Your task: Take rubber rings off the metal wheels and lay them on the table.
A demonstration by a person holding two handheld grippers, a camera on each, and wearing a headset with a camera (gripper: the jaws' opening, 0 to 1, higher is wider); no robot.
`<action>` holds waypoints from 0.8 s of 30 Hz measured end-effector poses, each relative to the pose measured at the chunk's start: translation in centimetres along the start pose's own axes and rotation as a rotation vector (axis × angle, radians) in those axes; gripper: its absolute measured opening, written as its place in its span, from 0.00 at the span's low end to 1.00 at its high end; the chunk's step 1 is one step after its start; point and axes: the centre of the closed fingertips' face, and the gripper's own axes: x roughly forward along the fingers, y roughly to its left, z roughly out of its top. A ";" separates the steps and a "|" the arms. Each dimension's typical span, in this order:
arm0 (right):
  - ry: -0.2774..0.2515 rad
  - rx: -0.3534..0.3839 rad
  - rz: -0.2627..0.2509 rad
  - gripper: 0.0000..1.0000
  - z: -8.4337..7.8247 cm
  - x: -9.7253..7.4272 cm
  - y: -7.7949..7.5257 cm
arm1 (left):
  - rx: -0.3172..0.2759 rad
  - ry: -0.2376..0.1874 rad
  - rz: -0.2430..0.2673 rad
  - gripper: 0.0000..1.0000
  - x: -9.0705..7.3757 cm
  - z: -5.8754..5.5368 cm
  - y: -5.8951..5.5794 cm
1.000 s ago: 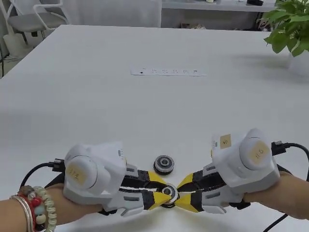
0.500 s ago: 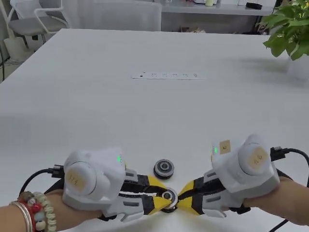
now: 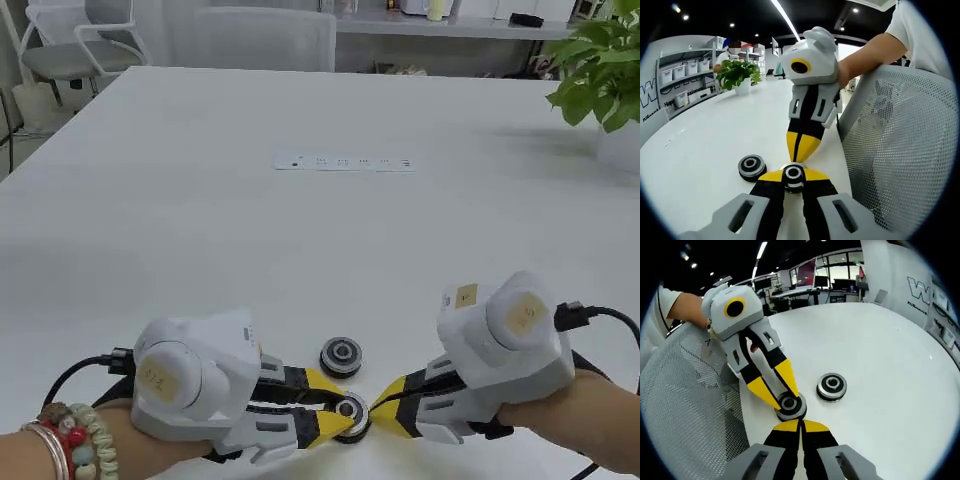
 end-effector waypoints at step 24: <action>-0.047 0.277 0.036 0.00 1.3 -0.5 0.3 | -0.018 -0.002 0.003 0.08 0.0 0.0 0.2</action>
